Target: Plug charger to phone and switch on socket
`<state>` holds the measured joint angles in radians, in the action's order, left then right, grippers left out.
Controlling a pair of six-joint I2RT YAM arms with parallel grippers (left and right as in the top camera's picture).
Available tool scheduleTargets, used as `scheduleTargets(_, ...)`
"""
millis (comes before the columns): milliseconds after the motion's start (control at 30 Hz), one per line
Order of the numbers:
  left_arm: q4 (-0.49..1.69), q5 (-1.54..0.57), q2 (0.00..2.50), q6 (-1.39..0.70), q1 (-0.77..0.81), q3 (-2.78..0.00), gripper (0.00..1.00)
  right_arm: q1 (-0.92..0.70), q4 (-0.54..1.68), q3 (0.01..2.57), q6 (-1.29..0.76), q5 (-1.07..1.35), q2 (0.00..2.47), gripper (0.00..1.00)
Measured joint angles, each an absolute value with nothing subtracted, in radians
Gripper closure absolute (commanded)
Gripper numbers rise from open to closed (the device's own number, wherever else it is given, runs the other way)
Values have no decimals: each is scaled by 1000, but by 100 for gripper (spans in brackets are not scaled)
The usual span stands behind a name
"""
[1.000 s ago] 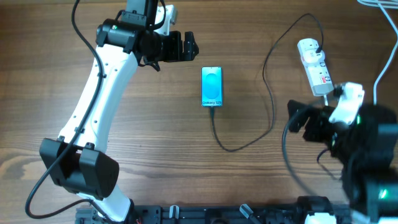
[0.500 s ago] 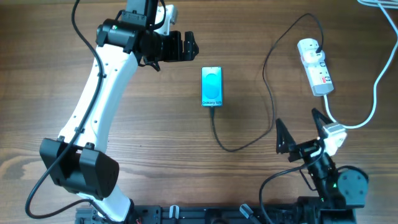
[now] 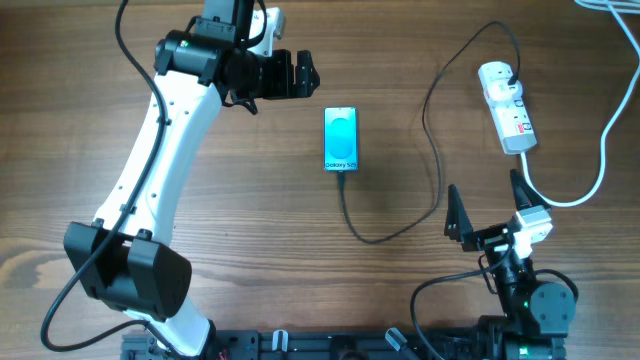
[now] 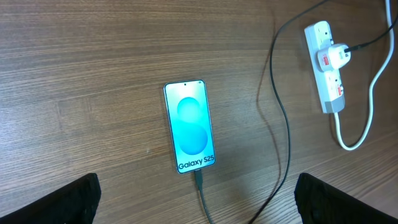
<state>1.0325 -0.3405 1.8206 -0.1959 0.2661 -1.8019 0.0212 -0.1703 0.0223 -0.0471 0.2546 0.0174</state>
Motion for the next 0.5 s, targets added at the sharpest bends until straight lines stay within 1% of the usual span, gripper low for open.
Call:
scheduleTargets(200, 1032, -340, 1821, -196, 266, -1802, 0, 21, -154, 8, -45, 184, 17, 0)
scheduleTargets(400, 1032, -340, 1821, -196, 266, -1802, 0, 21, -14, 7, 1, 163, 15, 0)
scheduleTargets(500, 1032, -340, 1821, -196, 266, -1802, 0, 21, -2, 7, 6, 135, 15, 0)
